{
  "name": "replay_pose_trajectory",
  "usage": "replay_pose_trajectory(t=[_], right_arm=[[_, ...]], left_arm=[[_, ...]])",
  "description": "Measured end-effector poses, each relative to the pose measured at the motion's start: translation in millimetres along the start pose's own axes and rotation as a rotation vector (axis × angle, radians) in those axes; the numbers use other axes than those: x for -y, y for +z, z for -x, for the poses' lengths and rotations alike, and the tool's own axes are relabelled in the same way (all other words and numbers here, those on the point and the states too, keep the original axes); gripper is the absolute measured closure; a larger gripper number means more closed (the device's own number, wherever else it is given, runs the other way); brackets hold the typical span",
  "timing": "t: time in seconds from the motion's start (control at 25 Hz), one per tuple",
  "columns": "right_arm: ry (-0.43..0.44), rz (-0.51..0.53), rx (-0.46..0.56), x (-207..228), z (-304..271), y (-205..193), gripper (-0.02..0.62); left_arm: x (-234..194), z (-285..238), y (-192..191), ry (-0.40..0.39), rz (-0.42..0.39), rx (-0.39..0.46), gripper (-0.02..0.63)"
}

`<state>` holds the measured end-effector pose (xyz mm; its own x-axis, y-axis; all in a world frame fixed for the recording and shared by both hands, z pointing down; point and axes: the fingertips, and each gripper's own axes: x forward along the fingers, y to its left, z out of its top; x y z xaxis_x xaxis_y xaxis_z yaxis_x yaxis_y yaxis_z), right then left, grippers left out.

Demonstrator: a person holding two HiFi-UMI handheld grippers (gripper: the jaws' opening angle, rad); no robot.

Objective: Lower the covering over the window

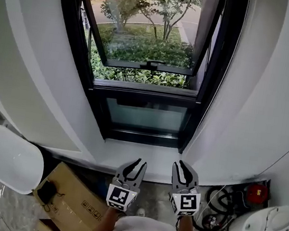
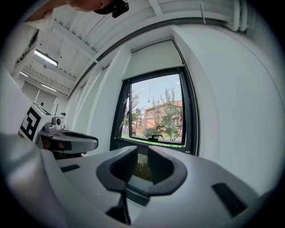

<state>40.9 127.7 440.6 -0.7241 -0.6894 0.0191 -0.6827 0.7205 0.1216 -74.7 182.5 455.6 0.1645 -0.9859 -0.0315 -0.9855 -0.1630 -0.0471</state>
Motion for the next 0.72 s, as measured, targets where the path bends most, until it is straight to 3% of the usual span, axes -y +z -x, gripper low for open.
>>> replay_pose_trajectory(t=[0.72], right_arm=[[-0.026,-0.003,-0.021,16.0,-51.1,-12.1,0.529]], left_arm=[[-33.4,-48.7,-9.4,-0.024,0.002,-0.001,0.517]])
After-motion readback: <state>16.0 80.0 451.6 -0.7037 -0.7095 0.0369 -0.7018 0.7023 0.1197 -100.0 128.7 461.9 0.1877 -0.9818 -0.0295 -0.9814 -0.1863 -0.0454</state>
